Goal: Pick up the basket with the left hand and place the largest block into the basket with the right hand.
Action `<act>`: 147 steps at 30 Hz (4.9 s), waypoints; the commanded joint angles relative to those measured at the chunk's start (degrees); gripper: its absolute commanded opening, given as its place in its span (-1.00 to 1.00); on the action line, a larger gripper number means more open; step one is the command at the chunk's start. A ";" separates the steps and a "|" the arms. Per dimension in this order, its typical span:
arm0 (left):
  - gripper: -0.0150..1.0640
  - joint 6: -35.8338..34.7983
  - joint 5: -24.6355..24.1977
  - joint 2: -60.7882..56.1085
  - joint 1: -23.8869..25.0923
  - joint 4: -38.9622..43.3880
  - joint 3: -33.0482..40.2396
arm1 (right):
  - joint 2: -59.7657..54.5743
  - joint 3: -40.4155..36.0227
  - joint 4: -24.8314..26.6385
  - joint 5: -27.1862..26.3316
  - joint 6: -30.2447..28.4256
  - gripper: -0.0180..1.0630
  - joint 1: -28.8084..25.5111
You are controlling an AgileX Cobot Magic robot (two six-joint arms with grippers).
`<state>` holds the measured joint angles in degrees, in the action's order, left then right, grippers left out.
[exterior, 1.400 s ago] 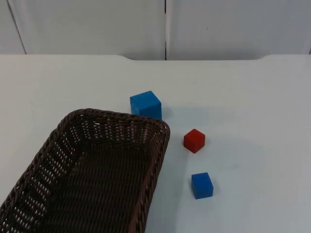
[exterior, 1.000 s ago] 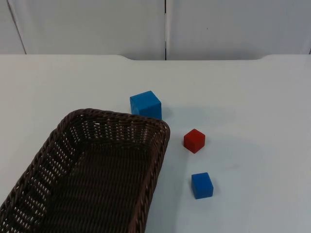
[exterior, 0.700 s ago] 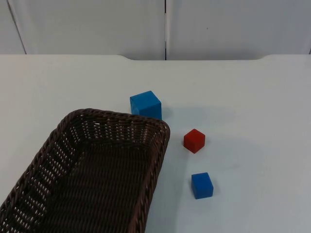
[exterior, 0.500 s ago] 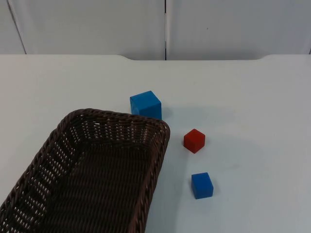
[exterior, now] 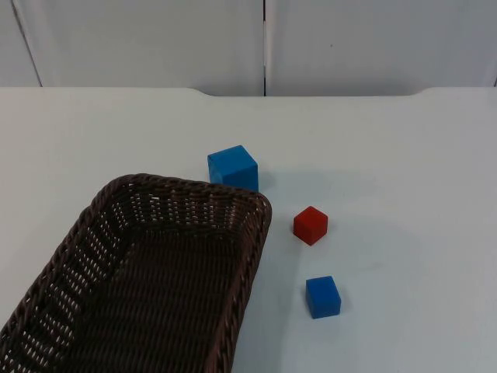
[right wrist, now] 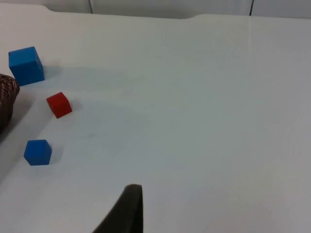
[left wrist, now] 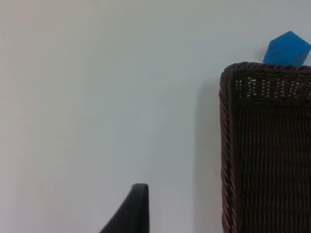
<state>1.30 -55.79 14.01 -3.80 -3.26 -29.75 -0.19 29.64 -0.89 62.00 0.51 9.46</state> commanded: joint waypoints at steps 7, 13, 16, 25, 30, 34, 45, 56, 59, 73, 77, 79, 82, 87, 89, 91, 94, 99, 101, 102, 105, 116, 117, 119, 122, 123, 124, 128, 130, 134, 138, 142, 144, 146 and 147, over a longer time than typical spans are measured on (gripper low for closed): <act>0.97 -0.06 5.95 4.87 -0.11 -0.78 -0.30 | 0.19 -0.05 -0.26 -0.15 -0.05 0.98 -0.05; 0.97 1.88 8.95 9.07 -0.11 -1.28 -0.30 | 0.19 -0.05 -0.26 -0.15 -0.05 0.98 -0.05; 0.97 3.00 10.57 11.11 -0.11 -2.46 -0.30 | 0.19 -0.05 -0.26 -0.15 -0.05 0.98 -0.05; 0.97 5.35 14.64 20.30 -0.11 -3.85 -0.30 | 0.19 -0.05 -0.26 -0.15 -0.05 0.98 -0.05; 0.97 8.54 17.83 25.70 -0.11 -6.37 -0.30 | 0.19 -0.05 -0.26 -0.15 -0.05 0.98 -0.05; 0.97 13.42 21.45 31.52 -0.11 -11.85 -0.70 | 0.19 -0.05 -0.26 -0.15 -0.05 0.98 -0.05; 0.97 22.41 19.64 44.76 -0.11 -24.14 -6.70 | 0.19 -0.05 -0.26 -0.15 -0.05 0.98 -0.05; 0.97 24.59 18.25 57.22 -0.11 -24.70 -10.60 | 0.19 -0.05 -0.26 -0.15 -0.05 0.98 -0.05; 0.97 25.30 18.25 59.77 -0.11 -24.70 -11.51 | 0.19 -0.05 -0.26 -0.15 -0.05 0.98 -0.05; 0.86 25.42 17.87 71.91 -0.11 -26.63 -15.27 | 0.19 -0.05 -0.26 -0.15 -0.05 0.98 -0.05; 0.85 25.42 18.41 73.97 -0.11 -27.71 -15.27 | 0.19 -0.05 -0.26 -0.15 -0.05 0.98 -0.05; 0.85 25.42 19.68 74.87 -0.11 -29.01 -15.27 | 0.19 -0.05 -0.26 -0.15 -0.05 0.98 -0.05; 0.85 25.42 21.24 75.70 -0.11 -29.57 -15.27 | 0.19 -0.05 -0.26 -0.15 -0.05 0.98 -0.05; 0.85 25.42 23.29 78.03 -0.11 -30.30 -15.27 | 0.19 -0.05 -0.26 -0.15 -0.05 0.98 -0.05; 0.85 25.42 23.29 78.81 -0.11 -30.18 -15.27 | 0.19 -0.05 -0.26 -0.15 -0.05 0.98 -0.05; 0.85 25.97 23.16 80.06 -0.11 -29.94 -15.27 | 0.19 -0.05 -0.68 -0.15 -0.13 0.98 -0.07; 0.85 27.61 23.03 81.50 -0.11 -29.94 -15.27 | 0.19 -0.05 -1.85 -0.15 -0.13 0.98 -0.07; 0.85 30.60 21.63 84.33 -0.11 -30.34 -15.27 | 0.19 -0.15 -3.44 -0.15 -0.03 0.98 -0.07; 0.85 31.47 21.63 85.10 -0.22 -30.43 -15.27 | 0.19 -0.15 -3.44 -0.15 -0.03 0.98 -0.07; 0.85 31.86 21.63 85.60 -0.21 -30.43 -15.27 | 0.19 -0.15 -3.44 -0.15 -0.03 0.98 -0.07; 0.85 32.58 21.63 86.59 -0.21 -30.57 -15.27 | 0.19 -0.15 -3.44 -0.15 -0.03 0.98 -0.07; 0.85 34.59 22.08 91.35 -0.21 -30.96 -15.27 | 0.19 -0.15 -3.44 -0.15 1.58 0.98 -0.07; 0.85 34.59 22.14 91.97 -0.21 -30.96 -15.27 | 0.19 -0.15 -3.34 -0.15 1.57 0.98 -0.07; 0.84 34.59 22.14 92.93 -0.21 -31.11 -15.27 | 0.19 -0.15 -3.22 -0.15 1.92 0.98 -0.07; 0.80 34.59 22.14 93.64 -0.21 -30.99 -15.27 | 0.19 -0.15 -3.22 -0.15 2.51 0.98 -0.07; 0.77 34.59 22.24 93.91 -0.21 -30.99 -15.27 | 0.19 -0.15 -3.22 -0.15 2.51 0.98 -0.07; 0.70 34.59 22.36 94.15 -0.21 -30.99 -15.27 | 0.19 -0.15 -3.22 -0.15 2.51 0.98 -0.07; 0.38 34.47 23.14 94.42 -0.21 -30.99 -15.27 | 0.19 -0.15 -3.22 -0.15 2.51 0.98 -0.07; 0.25 34.37 23.14 94.54 -0.21 -31.25 -15.27 | 0.19 -0.15 -3.22 -0.15 2.51 0.98 -0.07; -0.41 34.37 23.28 94.65 -0.21 -33.98 -15.27 | 0.19 -0.15 -3.22 -0.15 2.51 0.98 -0.07; -0.90 34.37 22.92 94.65 -0.21 -33.98 -15.27 | 0.19 -0.15 -3.22 -0.15 2.51 0.98 -0.07; -0.98 34.37 21.79 94.42 -0.21 -35.34 -15.27 | 0.19 -0.15 -3.22 -0.15 2.51 0.98 -0.07; -0.98 34.52 19.93 93.25 -0.21 -37.77 -15.27 | 0.19 -0.15 -3.22 -0.15 2.51 0.98 -0.07; -0.98 34.97 19.23 92.53 -0.21 -38.68 -15.27 | 0.19 -0.15 -3.22 -0.15 2.51 0.98 -0.07; -0.98 35.52 18.59 91.37 -0.21 -39.74 -15.27 | 0.19 -0.15 -3.22 -0.15 2.51 0.98 -0.07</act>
<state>36.23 -35.53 107.09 -3.80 -40.11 -44.80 -0.19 29.64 -4.03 62.00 2.96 9.46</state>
